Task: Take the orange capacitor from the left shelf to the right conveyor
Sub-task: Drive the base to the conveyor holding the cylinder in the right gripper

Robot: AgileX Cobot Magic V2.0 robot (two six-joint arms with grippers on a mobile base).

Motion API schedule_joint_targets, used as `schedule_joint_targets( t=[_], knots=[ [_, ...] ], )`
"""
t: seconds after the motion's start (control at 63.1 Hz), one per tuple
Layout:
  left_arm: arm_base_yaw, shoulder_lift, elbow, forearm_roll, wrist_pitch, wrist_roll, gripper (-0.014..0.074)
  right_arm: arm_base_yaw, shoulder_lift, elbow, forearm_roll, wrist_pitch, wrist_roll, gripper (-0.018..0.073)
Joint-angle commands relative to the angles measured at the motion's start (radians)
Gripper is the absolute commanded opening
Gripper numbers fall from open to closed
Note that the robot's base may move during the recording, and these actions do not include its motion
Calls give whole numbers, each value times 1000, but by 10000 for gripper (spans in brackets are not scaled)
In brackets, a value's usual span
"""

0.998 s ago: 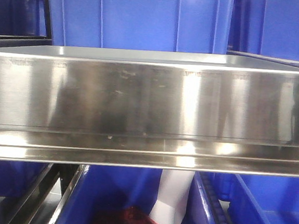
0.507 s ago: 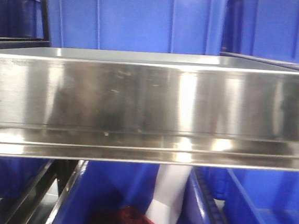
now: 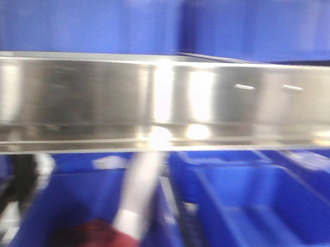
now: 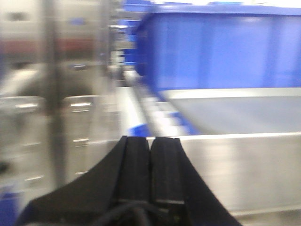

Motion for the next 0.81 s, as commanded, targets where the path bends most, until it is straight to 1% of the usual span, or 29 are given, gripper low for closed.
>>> schedule_joint_targets(
  t=[0.0,0.792],
  knots=[
    [-1,-9,22,-1,-90,-2,-126,1,14,-26,1,-72,-11,50],
    [-1,-9,22,-1,-90,-2,-126,1,14,-26,1,-72,-11,50]
  ],
)
